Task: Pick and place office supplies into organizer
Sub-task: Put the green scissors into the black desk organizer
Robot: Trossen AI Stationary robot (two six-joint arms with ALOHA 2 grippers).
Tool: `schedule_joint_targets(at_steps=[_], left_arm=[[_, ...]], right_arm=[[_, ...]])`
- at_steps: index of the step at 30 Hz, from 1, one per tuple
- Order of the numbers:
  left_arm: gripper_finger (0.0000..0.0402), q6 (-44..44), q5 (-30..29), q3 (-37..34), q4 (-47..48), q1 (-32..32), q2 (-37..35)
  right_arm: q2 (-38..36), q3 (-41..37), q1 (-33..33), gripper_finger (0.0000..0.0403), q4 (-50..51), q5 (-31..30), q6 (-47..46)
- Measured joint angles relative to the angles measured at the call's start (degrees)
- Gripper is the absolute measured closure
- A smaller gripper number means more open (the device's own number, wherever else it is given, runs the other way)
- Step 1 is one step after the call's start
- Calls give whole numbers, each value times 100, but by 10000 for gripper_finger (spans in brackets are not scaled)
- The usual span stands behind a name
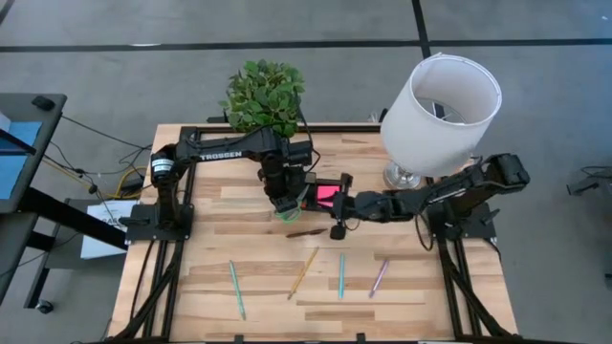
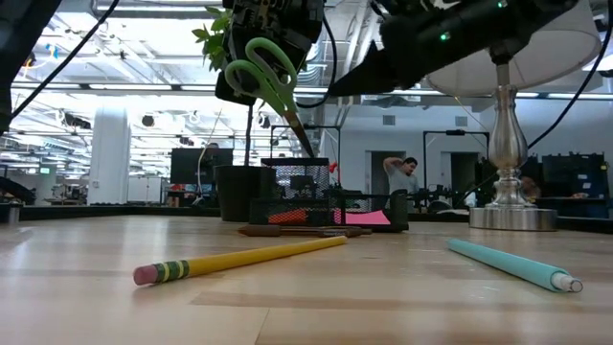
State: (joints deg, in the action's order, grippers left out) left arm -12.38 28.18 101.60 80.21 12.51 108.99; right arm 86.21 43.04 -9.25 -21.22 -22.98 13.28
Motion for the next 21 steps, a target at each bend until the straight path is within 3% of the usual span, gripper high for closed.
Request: schedule_joint_targets(at_steps=[7,21], left_arm=[[388,35,-2,0,-9,0,0],[388,37,-7,0,-18,0,0]], right_arm=[[329,546,-183,364,333,79,1044],[1048,1380,-393,252,399,-244,1436]])
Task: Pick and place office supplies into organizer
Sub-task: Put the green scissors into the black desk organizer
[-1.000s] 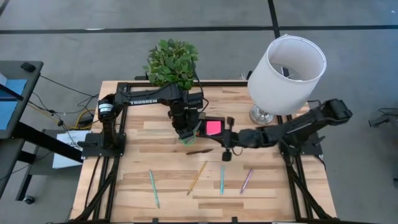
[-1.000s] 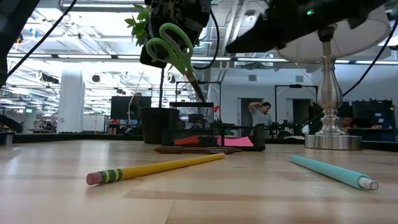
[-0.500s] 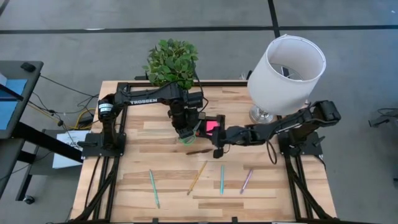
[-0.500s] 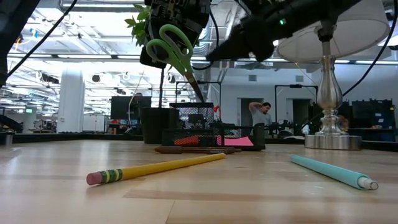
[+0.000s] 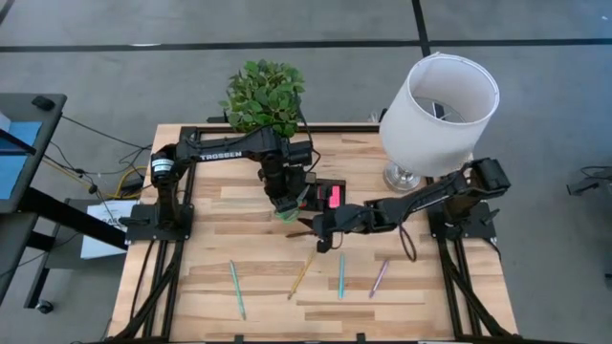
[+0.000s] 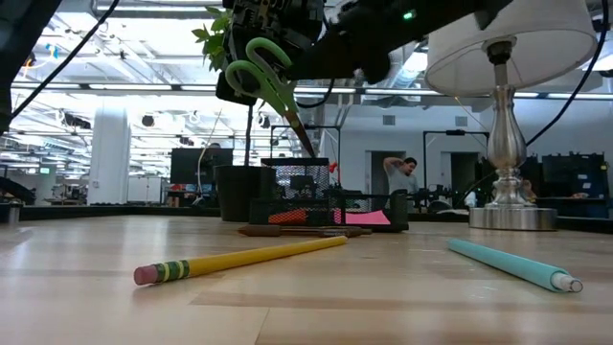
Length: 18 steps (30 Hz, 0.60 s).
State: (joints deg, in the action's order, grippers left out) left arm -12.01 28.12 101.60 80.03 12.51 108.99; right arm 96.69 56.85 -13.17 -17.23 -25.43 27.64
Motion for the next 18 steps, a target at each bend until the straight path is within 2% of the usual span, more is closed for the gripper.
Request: schedule_joint_targets(at_steps=[5,9,13,18], left_arm=[[388,5,-1,0,-1,0,0],[388,34,-21,0,2,0,0],[388,46,-35,0,18,2,0],[387,44,-31,0,-3,2,0]], right_arm=[[402,327,119,230,-96,-22,394],[638,616,152,231,-187,-16,437],[736,673,162,259,-154,-11,435],[754,673,123,332,-41,-48,440]])
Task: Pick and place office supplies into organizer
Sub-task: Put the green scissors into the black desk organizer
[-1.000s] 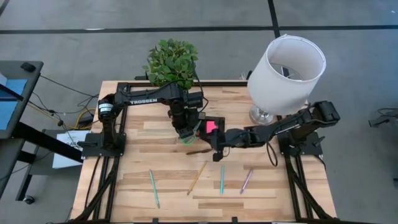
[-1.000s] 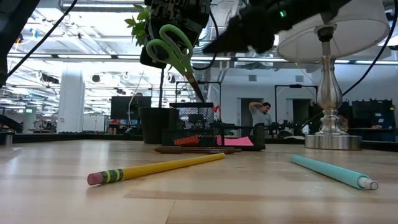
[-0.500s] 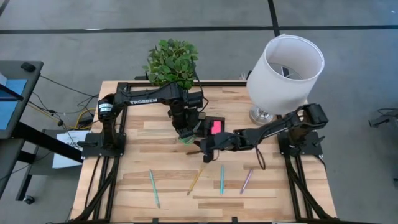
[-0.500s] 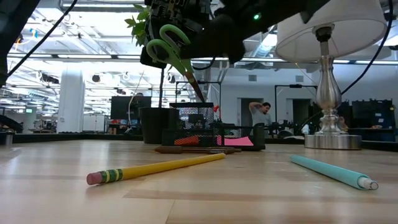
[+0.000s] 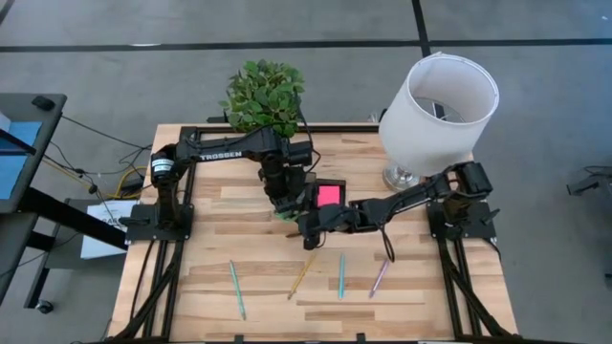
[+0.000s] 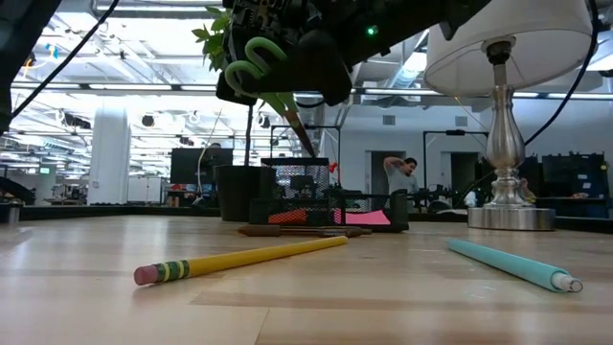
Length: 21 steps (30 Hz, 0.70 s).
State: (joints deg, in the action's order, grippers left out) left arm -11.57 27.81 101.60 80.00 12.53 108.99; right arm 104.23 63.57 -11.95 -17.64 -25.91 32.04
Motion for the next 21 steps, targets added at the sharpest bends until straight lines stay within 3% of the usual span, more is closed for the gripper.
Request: schedule_joint_targets(at_steps=[3,13,21], left_arm=[[379,0,-2,7,-15,2,-3],[331,-140,-39,9,-67,-13,-2],[326,-146,-637,297,-82,-60,-2]], right_arm=[[-9,2,10,371,20,-91,130],[-3,-2,-7,372,54,-142,-90],[-3,-7,-32,377,48,-312,-303]])
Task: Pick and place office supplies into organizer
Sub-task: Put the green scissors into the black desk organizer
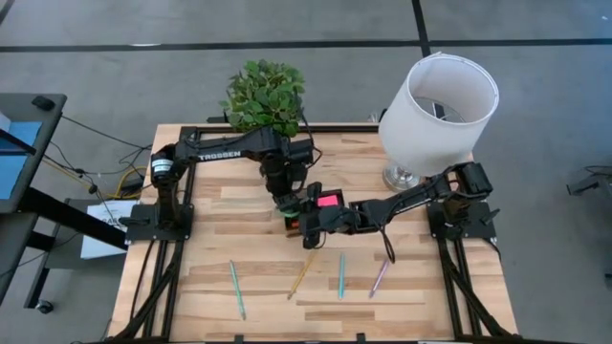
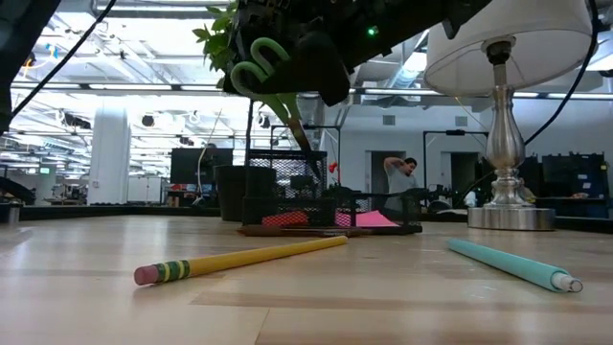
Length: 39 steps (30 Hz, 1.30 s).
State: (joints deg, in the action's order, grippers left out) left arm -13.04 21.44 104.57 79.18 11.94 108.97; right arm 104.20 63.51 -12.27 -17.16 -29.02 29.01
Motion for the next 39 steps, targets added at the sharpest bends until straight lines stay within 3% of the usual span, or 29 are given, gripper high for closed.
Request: schedule_joint_targets(at_steps=[9,15,18,23,30,39], left_arm=[[326,114,-743,1654,428,-523,0],[326,125,-1464,3038,744,-1078,-1],[326,156,-1646,2810,133,-1323,-350],[326,309,-2074,2793,-11,-1692,-691],[326,532,-3075,2785,36,-2237,-881],[326,555,-3706,2783,37,-2431,-881]], right_arm=[[-4,0,66,376,-42,-19,-231],[4,-9,210,376,-823,-64,-939],[4,-9,384,373,-1040,-86,-1687],[146,0,692,376,-1073,-76,-2685],[594,-7,789,362,-1205,-84,-3204],[684,-4,704,354,-1147,-90,-3158]])
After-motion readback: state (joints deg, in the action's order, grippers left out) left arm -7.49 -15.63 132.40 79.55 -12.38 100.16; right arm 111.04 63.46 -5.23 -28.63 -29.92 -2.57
